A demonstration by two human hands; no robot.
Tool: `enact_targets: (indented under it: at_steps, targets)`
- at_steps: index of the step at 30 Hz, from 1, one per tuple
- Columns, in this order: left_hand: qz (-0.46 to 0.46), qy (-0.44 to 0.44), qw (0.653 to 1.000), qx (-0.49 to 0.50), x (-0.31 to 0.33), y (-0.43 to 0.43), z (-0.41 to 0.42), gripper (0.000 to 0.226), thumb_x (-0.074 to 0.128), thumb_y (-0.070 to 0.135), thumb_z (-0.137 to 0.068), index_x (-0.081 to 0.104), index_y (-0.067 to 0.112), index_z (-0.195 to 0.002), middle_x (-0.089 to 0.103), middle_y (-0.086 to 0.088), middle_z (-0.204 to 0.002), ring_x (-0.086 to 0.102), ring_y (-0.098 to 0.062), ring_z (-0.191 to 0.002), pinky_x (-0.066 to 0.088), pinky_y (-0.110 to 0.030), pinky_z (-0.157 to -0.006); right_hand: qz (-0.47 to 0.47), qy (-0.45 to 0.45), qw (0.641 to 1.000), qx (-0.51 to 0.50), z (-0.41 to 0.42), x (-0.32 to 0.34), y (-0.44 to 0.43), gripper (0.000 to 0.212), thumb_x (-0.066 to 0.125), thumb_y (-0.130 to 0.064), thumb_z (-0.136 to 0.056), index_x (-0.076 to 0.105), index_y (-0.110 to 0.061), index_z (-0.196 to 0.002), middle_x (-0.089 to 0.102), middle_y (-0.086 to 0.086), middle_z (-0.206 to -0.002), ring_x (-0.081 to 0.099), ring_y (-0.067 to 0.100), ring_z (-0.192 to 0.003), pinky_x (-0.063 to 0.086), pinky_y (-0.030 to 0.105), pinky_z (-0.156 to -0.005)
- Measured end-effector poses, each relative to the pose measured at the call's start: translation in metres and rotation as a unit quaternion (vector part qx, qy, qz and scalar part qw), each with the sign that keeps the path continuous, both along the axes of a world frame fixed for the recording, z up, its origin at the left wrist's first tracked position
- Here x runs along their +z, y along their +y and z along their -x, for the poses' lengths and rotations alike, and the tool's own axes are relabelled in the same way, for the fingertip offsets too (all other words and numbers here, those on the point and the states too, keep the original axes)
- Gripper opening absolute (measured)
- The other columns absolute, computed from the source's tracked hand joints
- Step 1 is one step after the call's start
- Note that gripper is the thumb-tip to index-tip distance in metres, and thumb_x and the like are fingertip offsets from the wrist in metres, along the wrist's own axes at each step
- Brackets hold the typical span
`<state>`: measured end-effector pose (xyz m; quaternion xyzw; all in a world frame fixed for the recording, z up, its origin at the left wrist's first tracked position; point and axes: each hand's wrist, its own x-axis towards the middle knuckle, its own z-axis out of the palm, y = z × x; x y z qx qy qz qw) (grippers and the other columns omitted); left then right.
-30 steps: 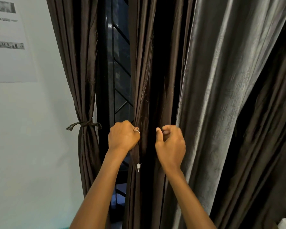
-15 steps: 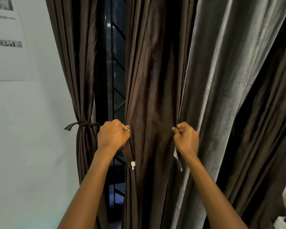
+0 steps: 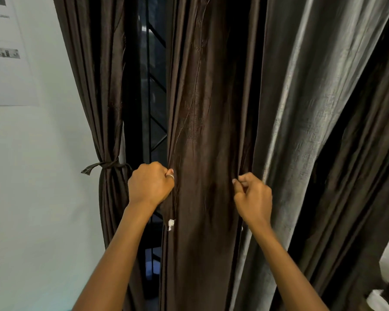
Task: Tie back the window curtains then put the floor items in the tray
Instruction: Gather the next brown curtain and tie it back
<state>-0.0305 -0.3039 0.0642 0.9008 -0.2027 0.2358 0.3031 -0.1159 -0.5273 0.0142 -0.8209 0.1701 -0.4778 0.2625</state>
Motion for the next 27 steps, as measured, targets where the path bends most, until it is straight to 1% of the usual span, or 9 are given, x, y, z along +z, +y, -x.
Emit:
enact_targets:
  at_steps: [3, 4, 8, 11, 13, 15, 21, 24, 27]
  targets:
    - [-0.006, -0.013, 1.0, -0.011, -0.003, -0.011, 0.007, 0.056, 0.057, 0.036, -0.098, 0.045, 0.018, -0.047, 0.047, 0.001, -0.047, 0.053, -0.021, -0.05, 0.039, -0.028, -0.05, 0.012, 0.003, 0.999, 0.048, -0.005, -0.004, 0.019, 0.009, 0.067, -0.02, -0.094, 0.067, -0.02, -0.085, 0.066, -0.008, -0.072, 0.058, 0.007, -0.06, 0.039, 0.019, -0.054]
    - [-0.008, -0.013, 1.0, -0.015, -0.003, -0.014, 0.01, 0.055, 0.056, 0.037, -0.098, 0.046, 0.018, -0.047, 0.048, 0.001, -0.048, 0.053, -0.02, -0.05, 0.039, -0.028, -0.05, 0.01, 0.001, 0.998, 0.064, -0.008, -0.004, 0.026, 0.009, 0.068, -0.019, -0.094, 0.068, -0.02, -0.085, 0.066, -0.008, -0.072, 0.057, 0.005, -0.06, 0.039, 0.017, -0.055]
    - [0.01, -0.006, 0.999, -0.032, -0.006, -0.023, 0.015, 0.056, 0.057, 0.042, -0.097, 0.047, 0.017, -0.047, 0.052, 0.001, -0.051, 0.058, -0.024, -0.056, 0.047, -0.033, -0.054, -0.029, -0.015, 0.991, 0.133, -0.019, -0.004, 0.05, 0.005, 0.071, -0.018, -0.092, 0.072, -0.018, -0.087, 0.069, -0.01, -0.075, 0.065, 0.004, -0.068, 0.05, 0.025, -0.061]
    - [0.026, -0.002, 0.999, -0.047, -0.009, -0.027, 0.015, 0.055, 0.056, 0.043, -0.096, 0.047, 0.021, -0.047, 0.051, 0.004, -0.05, 0.058, -0.023, -0.056, 0.043, -0.032, -0.052, -0.05, -0.014, 0.983, 0.178, -0.026, -0.004, 0.066, 0.005, 0.07, -0.018, -0.092, 0.075, -0.017, -0.09, 0.071, -0.009, -0.077, 0.067, 0.005, -0.072, 0.054, 0.029, -0.064]
    - [0.031, 0.006, 0.998, -0.059, -0.011, -0.028, 0.013, 0.052, 0.055, 0.043, -0.097, 0.05, 0.023, -0.049, 0.052, 0.005, -0.05, 0.058, -0.02, -0.055, 0.041, -0.031, -0.051, -0.063, -0.015, 0.979, 0.194, -0.029, -0.005, 0.074, 0.007, 0.069, -0.017, -0.092, 0.076, -0.017, -0.091, 0.072, -0.008, -0.079, 0.068, 0.006, -0.075, 0.056, 0.033, -0.067]
    - [0.036, 0.021, 0.997, -0.067, -0.013, -0.026, 0.011, 0.049, 0.054, 0.045, -0.098, 0.057, 0.022, -0.055, 0.055, 0.004, -0.052, 0.059, -0.02, -0.057, 0.048, -0.035, -0.054, -0.081, -0.025, 0.976, 0.201, -0.031, -0.007, 0.077, 0.007, 0.069, -0.016, -0.093, 0.076, -0.016, -0.092, 0.073, -0.007, -0.081, 0.069, 0.007, -0.077, 0.057, 0.037, -0.069]
    - [0.044, 0.039, 0.994, -0.097, -0.015, -0.021, 0.008, 0.05, 0.048, 0.051, -0.1, 0.059, 0.023, -0.06, 0.057, 0.003, -0.057, 0.061, -0.023, -0.064, 0.054, -0.041, -0.063, -0.062, -0.041, 0.977, 0.2, -0.031, -0.011, 0.078, 0.007, 0.069, -0.012, -0.093, 0.076, -0.012, -0.093, 0.07, -0.006, -0.083, 0.067, 0.006, -0.077, 0.055, 0.031, -0.069]
    - [0.037, 0.059, 0.993, -0.091, -0.01, -0.024, 0.013, 0.063, 0.035, 0.067, -0.098, 0.054, 0.023, -0.057, 0.059, 0.001, -0.061, 0.064, -0.026, -0.068, 0.055, -0.044, -0.068, -0.042, -0.041, 0.981, 0.184, -0.032, -0.013, 0.08, 0.008, 0.067, -0.01, -0.092, 0.075, -0.012, -0.091, 0.068, -0.004, -0.082, 0.065, 0.008, -0.075, 0.054, 0.034, -0.066]
    - [0.027, 0.052, 0.997, -0.059, -0.003, -0.031, 0.019, 0.08, 0.029, 0.089, -0.082, 0.051, 0.018, -0.051, 0.053, 0.003, -0.047, 0.059, -0.018, -0.05, 0.053, -0.036, -0.056, -0.033, -0.035, 0.985, 0.164, -0.034, -0.016, 0.083, 0.011, 0.064, -0.008, -0.092, 0.07, -0.011, -0.083, 0.064, 0.001, -0.075, 0.06, 0.016, -0.064, 0.048, 0.04, -0.057]
